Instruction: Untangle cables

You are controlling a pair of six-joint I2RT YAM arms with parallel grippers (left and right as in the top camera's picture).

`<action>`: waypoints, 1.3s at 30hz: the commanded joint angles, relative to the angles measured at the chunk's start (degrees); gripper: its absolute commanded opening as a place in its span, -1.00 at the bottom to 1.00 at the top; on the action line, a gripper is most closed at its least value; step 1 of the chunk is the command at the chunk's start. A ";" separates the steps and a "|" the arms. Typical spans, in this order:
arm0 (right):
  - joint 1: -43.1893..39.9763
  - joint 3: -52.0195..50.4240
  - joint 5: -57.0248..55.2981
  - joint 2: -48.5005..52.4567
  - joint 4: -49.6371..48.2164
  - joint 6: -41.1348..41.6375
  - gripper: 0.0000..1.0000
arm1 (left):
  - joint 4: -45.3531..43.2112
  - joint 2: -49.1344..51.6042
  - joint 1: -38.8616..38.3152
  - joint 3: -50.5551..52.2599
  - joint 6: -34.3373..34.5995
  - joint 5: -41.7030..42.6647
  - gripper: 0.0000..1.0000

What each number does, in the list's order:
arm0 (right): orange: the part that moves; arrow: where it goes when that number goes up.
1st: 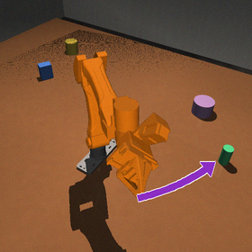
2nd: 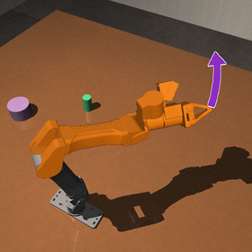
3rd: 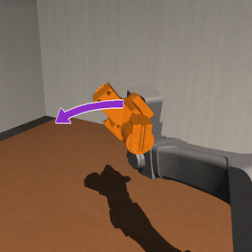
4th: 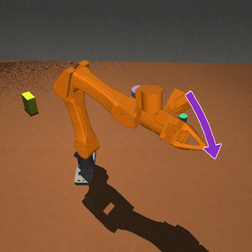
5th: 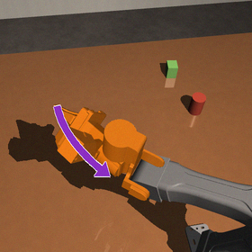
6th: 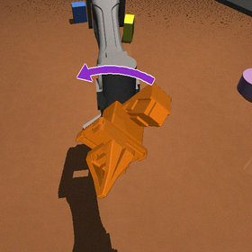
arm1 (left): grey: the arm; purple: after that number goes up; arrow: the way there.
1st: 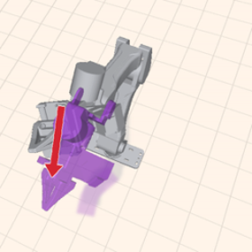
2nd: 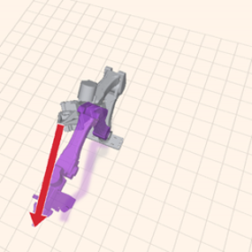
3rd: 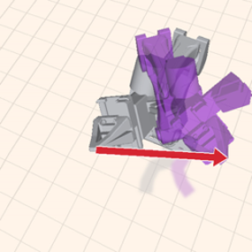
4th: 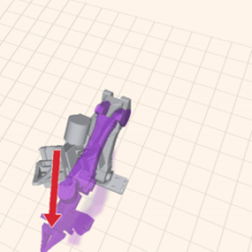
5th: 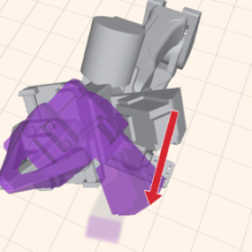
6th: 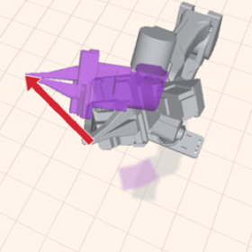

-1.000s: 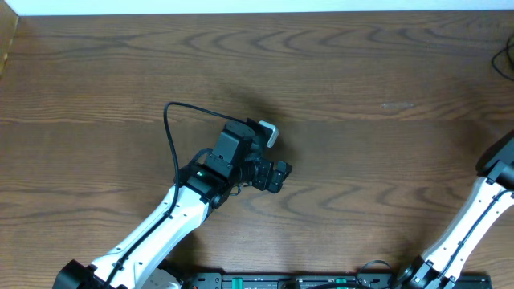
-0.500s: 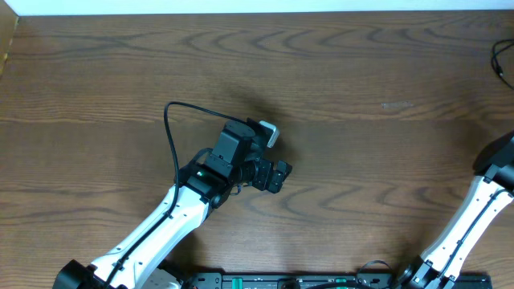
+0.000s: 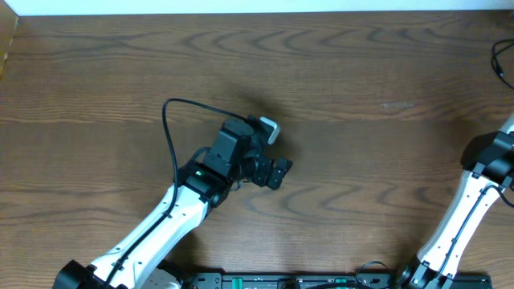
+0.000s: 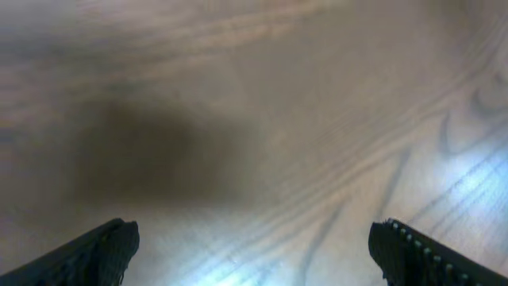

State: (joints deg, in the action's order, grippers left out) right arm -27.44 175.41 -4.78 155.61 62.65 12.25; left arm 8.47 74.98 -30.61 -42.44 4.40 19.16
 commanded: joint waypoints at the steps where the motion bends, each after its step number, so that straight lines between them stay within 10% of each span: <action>1: 2.99 0.70 -4.55 -2.32 2.64 1.68 0.98 | -2.08 -1.01 2.05 -0.66 -0.96 -0.66 0.96; 39: 9.16 -0.59 -15.45 -14.19 34.69 8.46 0.99 | 4.74 -10.38 10.29 -0.68 -1.64 -1.03 0.96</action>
State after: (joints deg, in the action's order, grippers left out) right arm -18.72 175.43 -19.38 144.27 97.10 20.21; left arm 12.23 67.20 -20.56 -42.44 4.58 18.94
